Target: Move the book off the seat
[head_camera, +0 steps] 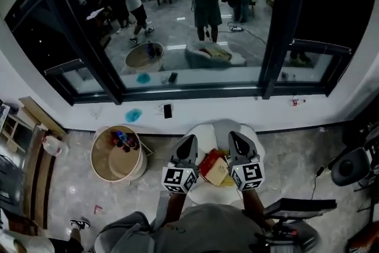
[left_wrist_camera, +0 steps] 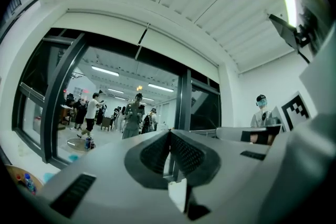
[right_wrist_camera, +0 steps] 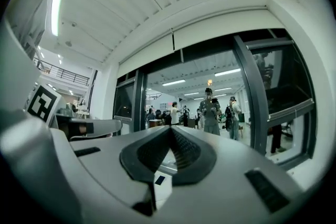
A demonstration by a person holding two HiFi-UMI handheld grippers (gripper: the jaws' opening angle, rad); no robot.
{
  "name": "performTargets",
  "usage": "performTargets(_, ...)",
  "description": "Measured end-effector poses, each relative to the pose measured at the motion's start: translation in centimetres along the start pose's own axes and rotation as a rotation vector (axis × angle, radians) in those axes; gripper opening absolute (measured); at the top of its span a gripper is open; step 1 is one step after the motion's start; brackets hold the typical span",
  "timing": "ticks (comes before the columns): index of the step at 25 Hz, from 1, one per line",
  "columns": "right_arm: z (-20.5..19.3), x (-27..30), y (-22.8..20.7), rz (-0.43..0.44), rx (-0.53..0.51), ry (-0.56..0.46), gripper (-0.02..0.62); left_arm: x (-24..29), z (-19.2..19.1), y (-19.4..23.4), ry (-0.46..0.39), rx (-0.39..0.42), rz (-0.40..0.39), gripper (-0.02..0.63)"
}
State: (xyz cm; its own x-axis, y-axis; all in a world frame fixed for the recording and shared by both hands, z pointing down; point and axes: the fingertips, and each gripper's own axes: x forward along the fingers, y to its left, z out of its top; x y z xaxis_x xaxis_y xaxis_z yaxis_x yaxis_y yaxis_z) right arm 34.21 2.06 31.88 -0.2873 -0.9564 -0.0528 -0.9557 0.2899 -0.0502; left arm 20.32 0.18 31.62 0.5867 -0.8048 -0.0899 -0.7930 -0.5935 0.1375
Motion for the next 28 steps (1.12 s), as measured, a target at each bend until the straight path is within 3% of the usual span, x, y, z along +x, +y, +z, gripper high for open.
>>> performTargets(5,-0.2,0.4,0.5,-0.020,-0.028,0.037,0.012,0.3,-0.8,1.1,0.008,-0.030,-0.007,0.011)
performTargets(10,-1.0,1.1,0.4,-0.034,-0.030,0.048,0.014,0.6,-0.9,1.9,0.011,0.019,0.020,0.011)
performTargets(15,-1.0,1.7,0.3,-0.034,-0.035,0.040,0.014,0.9,-0.7,2.7,-0.011,0.015,0.026,0.011)
performTargets(21,-0.4,1.8,-0.5,-0.068,-0.038,0.018,0.017,0.9,-0.8,2.9,0.020,0.049,0.035,0.011)
performTargets(26,-1.6,1.7,-0.9,-0.070,-0.030,0.036,0.116,0.6,-1.4,3.0,0.023,0.065,0.048,0.015)
performTargets(27,-1.5,1.6,-1.0,-0.074,-0.037,0.028,0.148,0.5,-1.4,3.0,0.015,0.076,0.045,0.052)
performTargets(28,-1.4,1.5,-1.0,-0.078,-0.048,0.022,0.207,0.5,-1.4,3.0,0.011,0.084,0.040,0.186)
